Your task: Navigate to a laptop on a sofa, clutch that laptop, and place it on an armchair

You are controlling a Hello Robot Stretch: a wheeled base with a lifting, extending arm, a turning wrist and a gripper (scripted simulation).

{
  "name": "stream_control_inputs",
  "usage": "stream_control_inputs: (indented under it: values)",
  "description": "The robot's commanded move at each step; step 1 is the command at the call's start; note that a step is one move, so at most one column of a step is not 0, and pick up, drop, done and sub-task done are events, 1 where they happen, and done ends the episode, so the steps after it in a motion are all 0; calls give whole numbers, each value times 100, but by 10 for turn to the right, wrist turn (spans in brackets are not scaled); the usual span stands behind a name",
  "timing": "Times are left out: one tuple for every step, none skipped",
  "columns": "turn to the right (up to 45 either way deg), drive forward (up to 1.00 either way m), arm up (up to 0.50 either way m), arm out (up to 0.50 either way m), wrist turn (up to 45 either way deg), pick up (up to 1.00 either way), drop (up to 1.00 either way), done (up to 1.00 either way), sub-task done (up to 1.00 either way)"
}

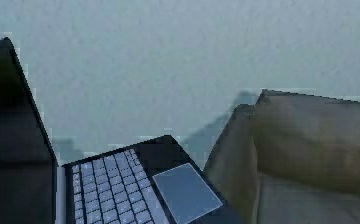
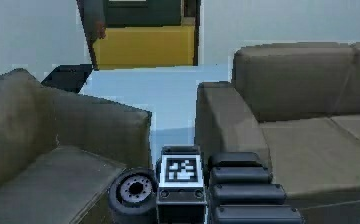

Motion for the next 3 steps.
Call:
stream_control_inputs:
  values:
    - [-450, 0, 0, 0, 0, 0, 0, 0, 0]
    - [-390, 0, 0, 0, 0, 0, 0, 0, 0]
    - [450, 0, 0, 0, 0, 0, 0, 0, 0]
